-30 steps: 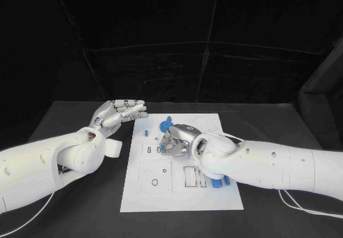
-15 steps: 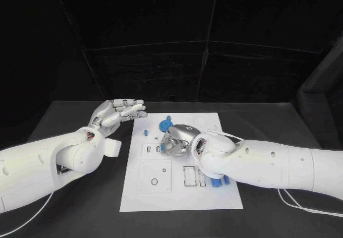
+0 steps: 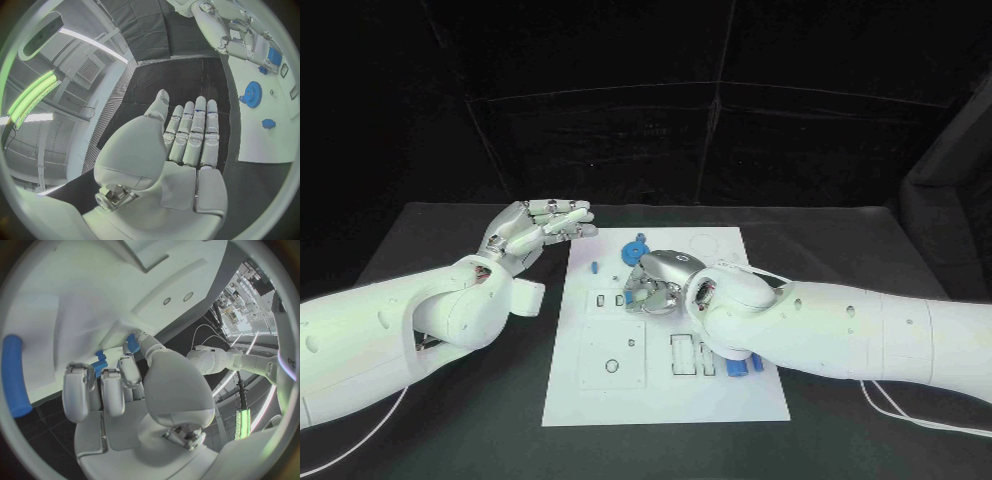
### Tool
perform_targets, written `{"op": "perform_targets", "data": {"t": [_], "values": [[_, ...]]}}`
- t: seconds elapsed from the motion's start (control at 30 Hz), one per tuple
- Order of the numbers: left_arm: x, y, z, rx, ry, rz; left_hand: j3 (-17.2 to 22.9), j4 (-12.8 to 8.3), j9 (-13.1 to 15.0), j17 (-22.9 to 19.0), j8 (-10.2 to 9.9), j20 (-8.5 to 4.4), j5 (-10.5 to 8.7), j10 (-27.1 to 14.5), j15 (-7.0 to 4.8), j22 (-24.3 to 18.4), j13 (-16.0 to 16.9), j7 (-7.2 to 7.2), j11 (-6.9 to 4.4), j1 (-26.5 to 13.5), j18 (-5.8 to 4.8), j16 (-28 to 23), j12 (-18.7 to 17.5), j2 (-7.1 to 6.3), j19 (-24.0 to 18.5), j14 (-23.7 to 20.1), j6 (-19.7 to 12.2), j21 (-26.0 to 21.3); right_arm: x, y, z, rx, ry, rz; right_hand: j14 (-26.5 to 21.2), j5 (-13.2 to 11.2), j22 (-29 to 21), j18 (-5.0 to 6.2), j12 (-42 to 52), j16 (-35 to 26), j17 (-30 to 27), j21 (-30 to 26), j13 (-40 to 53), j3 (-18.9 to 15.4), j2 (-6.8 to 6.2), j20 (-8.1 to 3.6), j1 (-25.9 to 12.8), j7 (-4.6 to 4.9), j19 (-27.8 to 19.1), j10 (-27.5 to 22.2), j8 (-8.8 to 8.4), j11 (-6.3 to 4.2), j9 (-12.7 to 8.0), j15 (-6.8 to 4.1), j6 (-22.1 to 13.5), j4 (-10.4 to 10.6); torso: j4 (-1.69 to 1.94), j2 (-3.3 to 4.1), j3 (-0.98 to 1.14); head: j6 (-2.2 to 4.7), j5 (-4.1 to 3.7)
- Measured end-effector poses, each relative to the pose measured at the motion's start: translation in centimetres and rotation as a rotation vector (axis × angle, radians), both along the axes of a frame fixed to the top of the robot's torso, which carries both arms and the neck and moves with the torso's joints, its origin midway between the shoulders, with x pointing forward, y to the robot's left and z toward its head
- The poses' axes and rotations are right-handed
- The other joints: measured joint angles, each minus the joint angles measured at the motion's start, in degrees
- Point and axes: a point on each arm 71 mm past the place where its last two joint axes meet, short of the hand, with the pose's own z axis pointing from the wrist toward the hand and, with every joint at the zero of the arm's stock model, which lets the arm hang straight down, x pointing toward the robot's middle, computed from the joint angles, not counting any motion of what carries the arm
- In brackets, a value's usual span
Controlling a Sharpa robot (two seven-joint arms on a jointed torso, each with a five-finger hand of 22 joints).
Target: Assemble the parts on the task board
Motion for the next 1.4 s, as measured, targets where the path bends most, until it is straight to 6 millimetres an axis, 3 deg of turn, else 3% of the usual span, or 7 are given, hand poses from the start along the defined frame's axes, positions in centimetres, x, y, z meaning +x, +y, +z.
{"op": "perform_targets", "data": {"t": [0.47,0.8,0.9,0.97,1.1,1.27,1.4], "values": [[0.0,0.0,0.0,0.002,0.006,-0.005,-0.1,-0.4,0.0,0.1,-0.2,-0.4,0.0,0.2,-0.02,0.0,0.0,-0.34,-0.25,0.2,0.0,0.1,-0.2,0.21,0.9,0.9,0.3,0.1,-0.2,-0.2,0.0,0.022,-0.03,-0.013,0.0,-3.9,0.0,0.0,-1.7,-0.2,0.0,-0.5,-1.7,-4.7,-2.32,0.53,-2.3,1.0,-0.1,-1.3,-0.88,0.92,-0.1,0.83,-5.1,2.5,0.01,0.01,0.02,-0.03,0.08],[0.1,0.3,-0.3,0.066,0.011,-0.017,0.2,-1.4,0.4,5.7,0.5,-6.32,0.39,9.6,-6.1,3.4,0.8,-3.4,-4.39,-0.7,-0.02,8.7,1.9,1.17,16.3,19.7,5.1,8.3,-1.6,-1.5,1.4,0.098,-0.116,0.019,0.2,-3.4,0.0,0.0,-1.7,-0.2,0.0,-0.8,-1.8,-9.8,-3.97,0.95,-0.6,0.94,-0.1,-1.3,-0.88,0.92,0.0,1.03,-5.4,4.9,-0.01,-0.03,0.08,0.14,0.27],[0.2,0.5,-0.4,0.103,0.019,-0.025,0.1,-1.5,0.4,8.9,0.5,-8.26,0.39,13.4,-7.79,4.9,1.3,-4.74,-6.04,-1.2,-0.02,13.0,2.9,1.26,20.8,22.7,6.4,11.3,-1.9,-2.4,2.2,0.122,-0.14,0.043,0.2,-3.1,0.0,0.0,-1.7,-0.5,0.0,-0.8,-1.8,-10.9,-3.23,0.95,0.7,1.14,-0.1,-1.3,-0.64,0.92,0.0,1.03,-5.6,5.9,-0.02,-0.04,0.08,0.28,0.31],[0.3,0.5,-0.5,0.137,0.026,-0.032,0.1,-1.5,0.4,14.6,0.5,-9.39,0.73,15.8,-8.79,6.1,1.8,-5.63,-6.92,-2.0,-0.02,19.6,3.4,0.91,23.2,22.9,7.3,13.6,-1.9,-3.1,2.9,0.139,-0.154,0.061,0.2,-3.1,0.0,0.0,-1.9,-0.7,0.0,-1.1,-2.1,-11.0,-2.56,0.95,1.5,1.14,-0.1,-1.5,-0.65,1.12,0.0,1.03,-5.6,5.8,-0.03,-0.07,0.1,0.32,0.37],[0.7,0.6,-0.3,0.23,0.053,-0.064,-1.0,0.6,0.9,41.6,0.5,-10.9,0.89,20.4,-9.78,8.7,5.0,-6.58,-8.13,-6.3,-0.02,46.9,7.2,1.26,25.7,23.0,8.2,17.9,-1.1,-5.1,4.8,0.181,-0.145,0.069,0.2,-1.9,0.0,0.0,-2.7,-1.2,0.0,-1.5,-2.7,-10.9,-1.46,0.95,3.8,1.14,-0.1,-2.0,-0.45,1.01,0.1,1.03,-5.6,5.1,-0.04,-0.21,0.12,0.24,0.55],[1.3,0.2,0.5,0.448,0.094,-0.156,-3.9,5.1,3.3,61.8,3.3,-11.63,0.82,19.1,-10.73,13.6,14.7,-7.68,-8.94,-12.2,-0.03,65.3,17.6,0.15,25.8,22.9,9.3,24.6,0.3,-8.4,7.1,0.268,-0.074,0.016,0.2,-0.1,0.0,0.0,-2.4,-1.5,0.0,-1.5,-2.3,-10.5,-0.1,0.95,5.2,1.14,-0.1,-2.2,-0.24,0.81,0.2,1.03,-5.6,4.4,-0.11,-0.65,0.3,0.0,1.05],[1.8,-0.6,1.0,0.653,0.131,-0.223,-5.2,6.4,7.1,68.3,8.0,-12.18,0.42,13.5,-11.39,24.0,24.6,-8.3,-9.12,-11.1,-0.02,73.9,28.9,0.69,24.9,23.0,8.6,34.5,1.3,-10.6,9.0,0.347,-0.039,-0.035,0.2,0.4,0.0,-0.01,-1.9,-1.5,0.0,-1.5,-1.8,-10.6,-0.11,0.95,5.2,0.92,-0.1,-2.2,-0.16,0.81,0.2,1.03,-5.4,4.2,-0.25,-1.16,0.58,-0.37,1.58]]}}
